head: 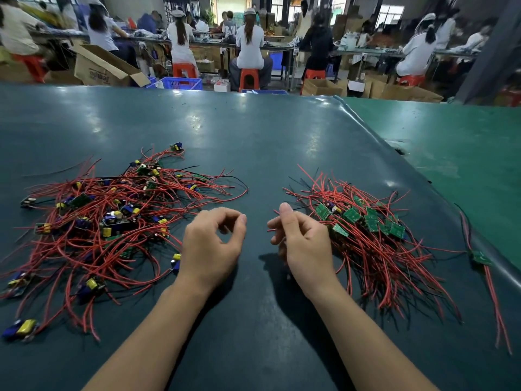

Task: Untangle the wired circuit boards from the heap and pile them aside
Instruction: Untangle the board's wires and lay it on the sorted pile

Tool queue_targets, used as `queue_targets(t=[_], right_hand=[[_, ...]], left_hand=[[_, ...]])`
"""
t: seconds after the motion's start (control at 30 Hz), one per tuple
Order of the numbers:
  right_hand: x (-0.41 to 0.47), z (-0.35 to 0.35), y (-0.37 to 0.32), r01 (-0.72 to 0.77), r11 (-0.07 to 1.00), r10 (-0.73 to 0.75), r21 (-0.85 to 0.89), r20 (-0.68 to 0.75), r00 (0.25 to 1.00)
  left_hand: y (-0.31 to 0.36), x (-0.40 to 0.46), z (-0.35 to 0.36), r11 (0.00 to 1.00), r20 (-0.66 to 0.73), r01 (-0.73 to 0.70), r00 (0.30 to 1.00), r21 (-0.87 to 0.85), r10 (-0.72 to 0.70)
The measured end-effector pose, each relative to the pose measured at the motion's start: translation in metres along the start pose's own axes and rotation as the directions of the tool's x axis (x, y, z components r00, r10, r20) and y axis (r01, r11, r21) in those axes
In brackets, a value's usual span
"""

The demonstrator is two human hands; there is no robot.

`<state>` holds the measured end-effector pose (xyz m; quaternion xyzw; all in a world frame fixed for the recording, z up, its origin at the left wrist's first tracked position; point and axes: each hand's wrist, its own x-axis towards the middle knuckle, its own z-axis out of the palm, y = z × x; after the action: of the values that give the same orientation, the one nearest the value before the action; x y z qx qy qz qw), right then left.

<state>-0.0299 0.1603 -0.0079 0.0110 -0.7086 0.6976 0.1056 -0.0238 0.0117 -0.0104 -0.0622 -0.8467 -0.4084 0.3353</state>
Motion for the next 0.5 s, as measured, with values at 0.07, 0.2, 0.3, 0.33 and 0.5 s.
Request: queue_targets(t=[0.07,0.2,0.3,0.33,0.5], right_hand=[[-0.002,0.001,0.003,0.052,0.995,-0.048,-0.083,0.048,0.998],[-0.004,0.0,0.004,0.069,0.988,-0.056,-0.136,0.095,0.994],[-0.004,0.001,0.004,0.061,0.992,-0.051,-0.112,0.093,0.994],[-0.004,0.001,0.004,0.058,0.993,-0.049,-0.104,0.094,0.994],[-0.003,-0.001,0.006,0.054,0.994,-0.045,-0.091,0.101,0.994]], left_hand=[[-0.006,0.008,-0.009,0.971,-0.14,-0.069,0.985,0.228,0.103],[-0.032,0.022,-0.039,0.778,-0.367,0.343,0.917,0.527,-0.155],[-0.044,0.02,-0.048,0.624,-0.28,0.421,0.906,0.658,-0.317],[-0.046,0.02,-0.049,0.61,-0.267,0.415,0.908,0.675,-0.322],[-0.047,0.025,-0.051,0.65,-0.313,0.435,0.9,0.623,-0.303]])
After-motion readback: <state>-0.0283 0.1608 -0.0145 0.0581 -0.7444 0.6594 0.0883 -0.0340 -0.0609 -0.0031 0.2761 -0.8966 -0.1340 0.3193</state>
